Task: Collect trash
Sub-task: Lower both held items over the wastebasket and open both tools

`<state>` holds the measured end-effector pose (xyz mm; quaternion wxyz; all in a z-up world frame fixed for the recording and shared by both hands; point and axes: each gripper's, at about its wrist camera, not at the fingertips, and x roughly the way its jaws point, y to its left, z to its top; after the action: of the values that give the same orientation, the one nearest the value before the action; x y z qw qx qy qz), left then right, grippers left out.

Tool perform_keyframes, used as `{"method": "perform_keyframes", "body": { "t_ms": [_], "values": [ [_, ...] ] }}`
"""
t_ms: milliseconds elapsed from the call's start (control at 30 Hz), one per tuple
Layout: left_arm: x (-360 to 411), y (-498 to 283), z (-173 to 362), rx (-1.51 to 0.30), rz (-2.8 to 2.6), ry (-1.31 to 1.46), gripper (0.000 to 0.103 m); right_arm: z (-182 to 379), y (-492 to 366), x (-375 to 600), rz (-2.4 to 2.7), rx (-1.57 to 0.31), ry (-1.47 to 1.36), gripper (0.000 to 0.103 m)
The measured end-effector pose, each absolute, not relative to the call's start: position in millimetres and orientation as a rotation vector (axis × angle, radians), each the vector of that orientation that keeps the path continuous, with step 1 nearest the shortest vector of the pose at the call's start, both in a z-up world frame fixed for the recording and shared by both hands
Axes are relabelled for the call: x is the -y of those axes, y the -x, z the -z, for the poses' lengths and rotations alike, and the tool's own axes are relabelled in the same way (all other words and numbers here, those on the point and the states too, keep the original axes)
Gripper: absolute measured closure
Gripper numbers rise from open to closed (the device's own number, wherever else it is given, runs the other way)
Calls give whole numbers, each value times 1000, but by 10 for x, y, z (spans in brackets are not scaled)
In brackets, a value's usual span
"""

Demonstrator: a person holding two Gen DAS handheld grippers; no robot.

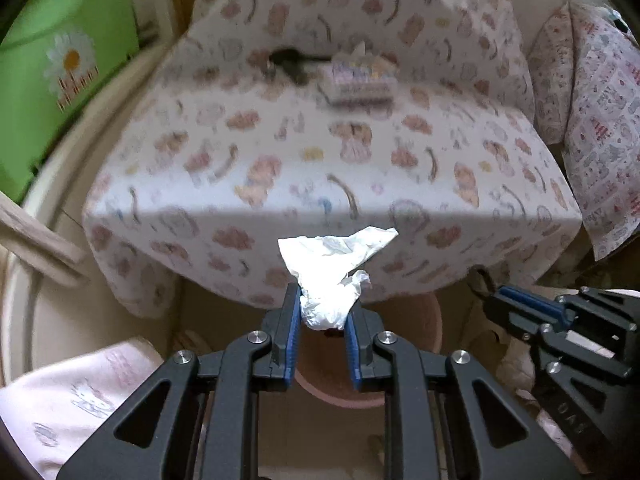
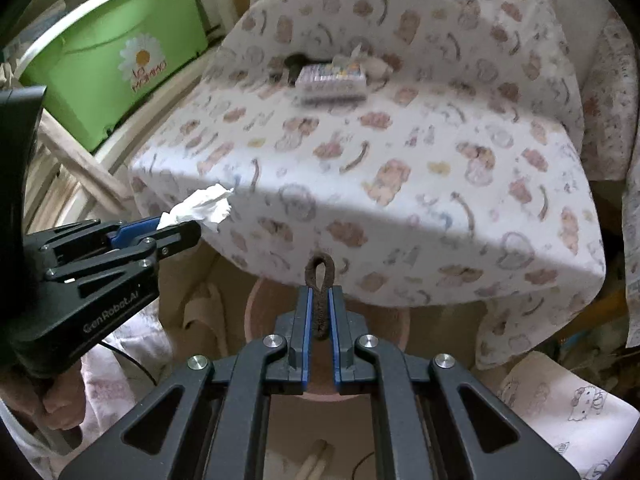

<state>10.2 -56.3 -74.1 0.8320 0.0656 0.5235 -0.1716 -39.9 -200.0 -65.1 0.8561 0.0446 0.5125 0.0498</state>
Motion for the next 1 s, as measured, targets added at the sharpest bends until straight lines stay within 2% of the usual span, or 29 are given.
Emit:
{"method": "perform_keyframes", "body": {
  "t_ms": [367, 633, 1000],
  "values": [
    [644, -138, 1393, -1366, 359, -171, 84, 1224, 302, 1999, -76, -1260, -132, 94],
    [751, -175, 1728, -1403, 303, -249, 84, 1517, 227, 1957, -47, -1347, -77, 94],
    [704, -288, 2050, -1512, 349, -168, 80, 1736, 135, 1940, -10, -1396, -36, 94]
  ]
}}
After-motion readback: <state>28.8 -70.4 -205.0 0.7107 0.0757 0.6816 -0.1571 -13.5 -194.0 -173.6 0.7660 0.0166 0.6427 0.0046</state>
